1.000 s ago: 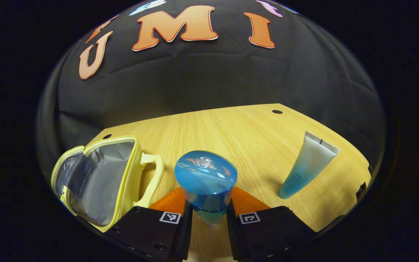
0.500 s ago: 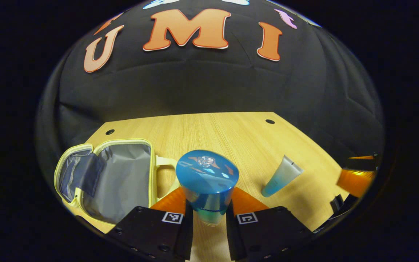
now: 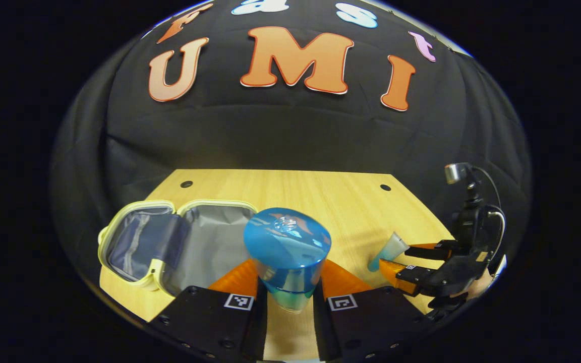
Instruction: First open the suitcase, pack the skin care products into it, and then close the suitcase.
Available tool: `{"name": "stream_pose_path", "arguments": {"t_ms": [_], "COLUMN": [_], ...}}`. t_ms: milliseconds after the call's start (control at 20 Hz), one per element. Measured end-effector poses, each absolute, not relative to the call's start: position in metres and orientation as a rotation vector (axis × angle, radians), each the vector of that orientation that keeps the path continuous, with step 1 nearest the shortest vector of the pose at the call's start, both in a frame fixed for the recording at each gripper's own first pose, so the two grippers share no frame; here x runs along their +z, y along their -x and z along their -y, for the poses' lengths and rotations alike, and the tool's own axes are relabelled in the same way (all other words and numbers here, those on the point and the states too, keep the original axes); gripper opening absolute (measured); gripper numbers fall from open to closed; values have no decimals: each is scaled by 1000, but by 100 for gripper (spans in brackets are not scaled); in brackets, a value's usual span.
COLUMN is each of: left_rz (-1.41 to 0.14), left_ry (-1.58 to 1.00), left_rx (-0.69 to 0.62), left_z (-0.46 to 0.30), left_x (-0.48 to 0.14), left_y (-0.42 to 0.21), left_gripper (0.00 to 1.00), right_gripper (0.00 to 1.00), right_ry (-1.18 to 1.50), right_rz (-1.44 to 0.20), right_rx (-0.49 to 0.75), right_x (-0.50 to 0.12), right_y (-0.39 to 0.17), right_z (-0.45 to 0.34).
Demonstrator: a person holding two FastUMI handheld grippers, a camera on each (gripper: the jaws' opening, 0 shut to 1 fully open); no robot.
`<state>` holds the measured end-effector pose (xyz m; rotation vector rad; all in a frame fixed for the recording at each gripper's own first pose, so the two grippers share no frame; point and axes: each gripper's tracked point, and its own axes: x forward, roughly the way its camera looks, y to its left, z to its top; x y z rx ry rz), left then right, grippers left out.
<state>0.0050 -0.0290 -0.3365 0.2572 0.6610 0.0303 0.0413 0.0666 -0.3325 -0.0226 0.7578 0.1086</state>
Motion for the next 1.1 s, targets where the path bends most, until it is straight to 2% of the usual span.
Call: {"name": "stream_pose_path", "arguments": {"t_ms": [200,250,300,400,500,550,650,850,1100], "left_rz": [-683,-690,-690,-691,-694,-700,-709,-785,-925], "left_ry": [-247,-255,-259,-254,-236,-226,-212,-199,-175], "left_rx": [62,68,70,65,57,52,47,9,-3], "left_z": [11,7,4,2,0,0,-7,-27,-78], "left_x": [-333,-332,-332,-332,-333,-333,-329,-311,-283], "left_y": [10,13,15,17,15,12,8,6,1], "left_gripper": [39,39,39,38,38,38,39,39,39], "right_gripper": [82,72,75,66,43,40,36,35,35], "right_ry": [35,38,43,70,59,56,58,-37,-149], "right_rz": [-796,-810,-818,-829,-838,-857,-883,-880,-808], "right_rx": [118,126,131,133,132,139,137,181,299], "right_x": [-354,-359,-361,-368,-367,-369,-367,-334,-277], "right_y": [-52,-53,-54,-57,-59,-58,-58,-54,-48], "right_z": [-68,-71,-72,-70,-68,-69,-67,-84,-130]}}
